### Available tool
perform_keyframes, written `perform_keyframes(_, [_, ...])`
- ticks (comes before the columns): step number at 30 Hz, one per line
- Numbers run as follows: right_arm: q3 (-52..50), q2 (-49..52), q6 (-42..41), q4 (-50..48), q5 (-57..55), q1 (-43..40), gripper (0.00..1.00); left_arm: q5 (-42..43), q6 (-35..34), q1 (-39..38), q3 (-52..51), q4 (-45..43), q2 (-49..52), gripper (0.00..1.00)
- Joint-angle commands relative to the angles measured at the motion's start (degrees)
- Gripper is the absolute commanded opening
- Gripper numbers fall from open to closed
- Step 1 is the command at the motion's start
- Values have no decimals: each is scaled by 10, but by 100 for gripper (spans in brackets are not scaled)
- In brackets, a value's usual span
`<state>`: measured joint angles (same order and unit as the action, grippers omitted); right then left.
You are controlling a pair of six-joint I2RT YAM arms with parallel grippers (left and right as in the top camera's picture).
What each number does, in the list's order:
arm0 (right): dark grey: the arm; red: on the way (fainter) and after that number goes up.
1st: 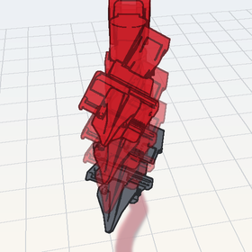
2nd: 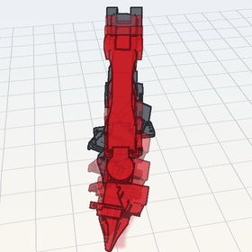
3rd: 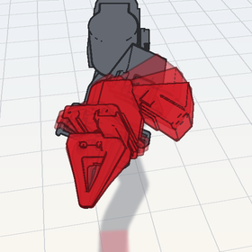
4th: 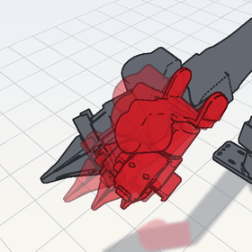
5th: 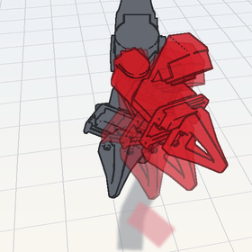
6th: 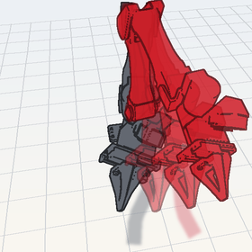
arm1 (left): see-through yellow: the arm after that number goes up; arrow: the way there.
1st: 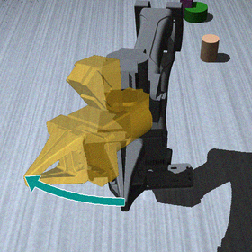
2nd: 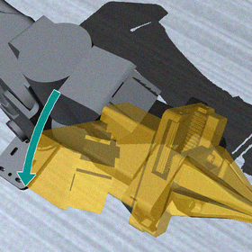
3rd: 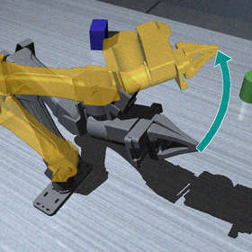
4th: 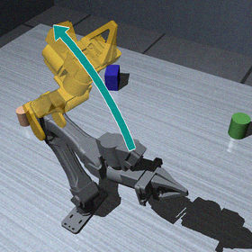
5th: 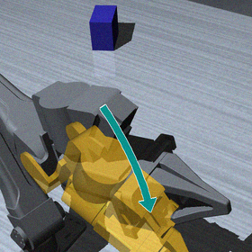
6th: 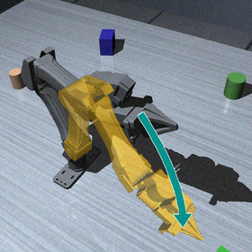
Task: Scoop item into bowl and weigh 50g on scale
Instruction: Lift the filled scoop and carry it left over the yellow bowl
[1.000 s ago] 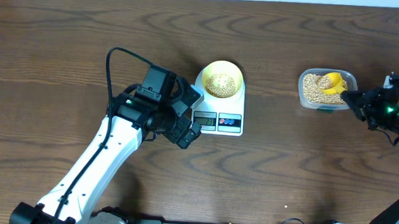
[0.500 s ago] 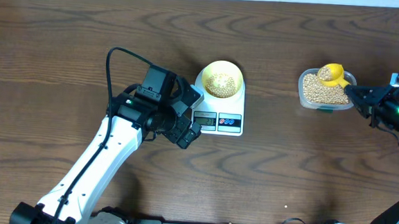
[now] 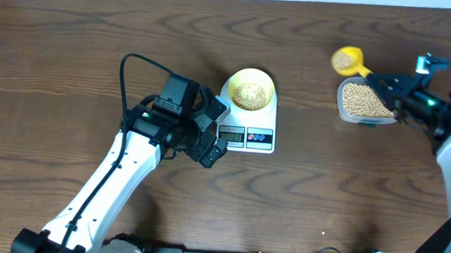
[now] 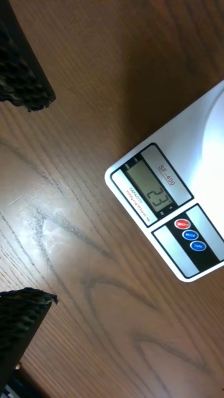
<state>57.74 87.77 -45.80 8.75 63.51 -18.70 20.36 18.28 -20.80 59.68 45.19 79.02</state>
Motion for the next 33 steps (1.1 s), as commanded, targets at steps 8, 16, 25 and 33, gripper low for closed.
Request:
perform_keyframes(8, [2, 4, -101, -94, -23, 123, 1, -5, 10, -1, -1, 2, -2, 94])
perform_keyframes(16, [2, 4, -98, -112, -70, 174, 1, -5, 10, -1, -1, 2, -2, 94])
perform_keyframes(25, [2, 4, 54, -122, -124, 242, 1, -5, 10, -1, -1, 2, -2, 94])
perform_keyframes(33, [2, 4, 123, -122, -147, 282, 1, -5, 10, -1, -1, 2, -2, 94])
